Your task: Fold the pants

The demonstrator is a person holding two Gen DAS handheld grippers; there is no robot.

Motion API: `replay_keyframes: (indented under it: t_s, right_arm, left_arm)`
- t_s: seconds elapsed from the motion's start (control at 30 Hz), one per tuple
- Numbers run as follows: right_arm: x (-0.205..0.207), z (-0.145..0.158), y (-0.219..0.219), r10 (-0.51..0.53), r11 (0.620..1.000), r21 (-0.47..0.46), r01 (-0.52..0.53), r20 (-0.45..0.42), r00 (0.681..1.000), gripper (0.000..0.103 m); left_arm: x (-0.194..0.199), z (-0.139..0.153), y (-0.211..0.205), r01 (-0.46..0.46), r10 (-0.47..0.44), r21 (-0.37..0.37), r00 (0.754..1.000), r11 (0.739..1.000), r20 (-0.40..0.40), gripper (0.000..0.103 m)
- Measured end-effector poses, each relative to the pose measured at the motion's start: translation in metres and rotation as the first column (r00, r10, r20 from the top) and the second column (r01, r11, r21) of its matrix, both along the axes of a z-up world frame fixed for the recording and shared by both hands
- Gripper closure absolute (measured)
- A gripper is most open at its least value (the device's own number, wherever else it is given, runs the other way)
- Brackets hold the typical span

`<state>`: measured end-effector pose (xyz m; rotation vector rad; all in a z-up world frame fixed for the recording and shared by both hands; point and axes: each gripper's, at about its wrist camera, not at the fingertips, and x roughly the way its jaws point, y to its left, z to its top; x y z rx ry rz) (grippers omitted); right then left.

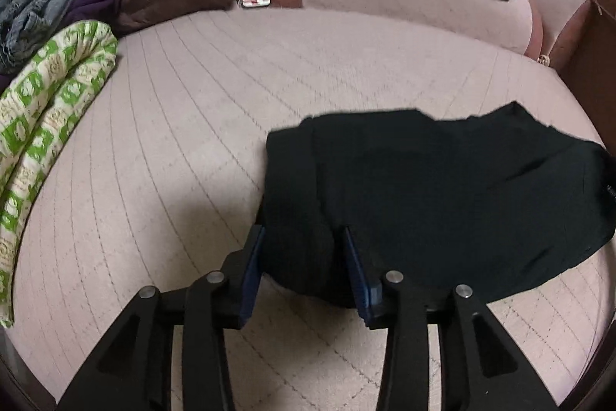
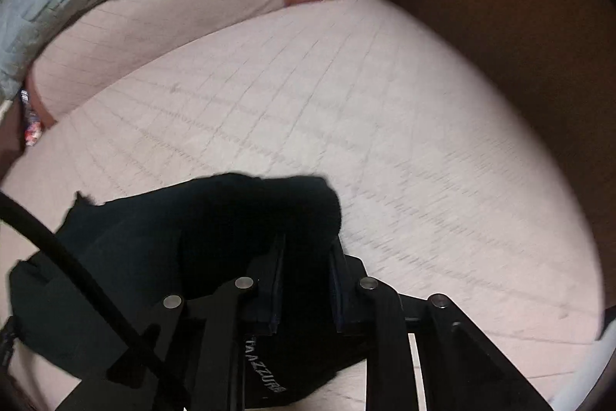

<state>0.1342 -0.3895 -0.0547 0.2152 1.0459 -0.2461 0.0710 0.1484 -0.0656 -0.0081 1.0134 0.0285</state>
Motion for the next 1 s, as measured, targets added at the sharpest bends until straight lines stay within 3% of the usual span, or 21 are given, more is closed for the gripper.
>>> replay_keyframes:
  t_s: [0.07,0.17,0.3,0.43,0.53,0.6,0.67,0.77,0.87,0.93,1.0]
  right_arm:
    - [-0.001,0.004,-0.007,-0.046,0.998,-0.031,0.046,-0.004,0.999,0.085]
    - [0.001,-0.001,-0.02,-0.1,0.995,-0.03,0.099,-0.029,0.995,0.082]
    - [0.004,-0.011,-0.022,-0.132,0.988,-0.095,0.125,-0.073,0.989,0.039]
    - [-0.026,0.022,-0.036,-0.208,0.975,-0.067,0.212,0.05,0.977,0.034]
    - [-0.043,0.052,-0.026,-0.218,0.97,-0.071,0.231,0.147,0.965,0.034]
    - [-0.046,0.064,-0.006,-0.166,0.984,-0.045,0.175,0.165,0.972,0.034]
    - [-0.041,0.07,0.026,-0.073,0.997,-0.001,0.074,0.168,0.983,0.034]
    - [-0.022,0.067,0.089,0.116,0.986,0.102,-0.131,0.136,0.984,0.034]
    - [-0.003,0.057,0.17,0.321,0.931,0.155,-0.33,0.086,0.943,0.034]
    - [0.005,0.05,0.224,0.445,0.881,0.154,-0.448,0.055,0.894,0.034]
    - [0.009,0.044,0.278,0.535,0.836,0.126,-0.535,0.035,0.844,0.042]
  left_arm:
    - [-0.003,-0.003,0.001,-0.006,0.006,-0.02,1.0,1.0,-0.013,0.061]
    - [-0.009,-0.007,-0.005,-0.01,0.01,0.009,1.0,1.0,-0.019,0.057]
    - [-0.015,-0.005,-0.002,-0.019,0.019,-0.01,0.999,1.0,-0.028,0.056]
    - [-0.027,0.015,0.017,-0.028,0.029,-0.104,1.0,0.994,0.007,0.056]
    - [-0.029,0.027,0.026,-0.05,0.055,-0.09,0.997,0.995,0.058,0.051]
    - [-0.023,0.027,0.034,-0.07,0.077,-0.108,0.995,0.992,0.066,0.047]
    - [-0.016,0.019,0.043,-0.083,0.092,-0.179,0.995,0.98,0.044,0.047]
    - [-0.009,0.003,0.051,-0.09,0.098,-0.269,0.995,0.959,0.015,0.047]
    - [-0.013,-0.003,0.051,-0.054,0.071,-0.295,0.996,0.954,0.047,0.047]
    - [-0.016,-0.005,0.052,-0.022,0.047,-0.308,0.996,0.951,0.072,0.047]
    - [-0.018,-0.007,0.052,-0.007,0.032,-0.307,0.996,0.952,0.079,0.047]
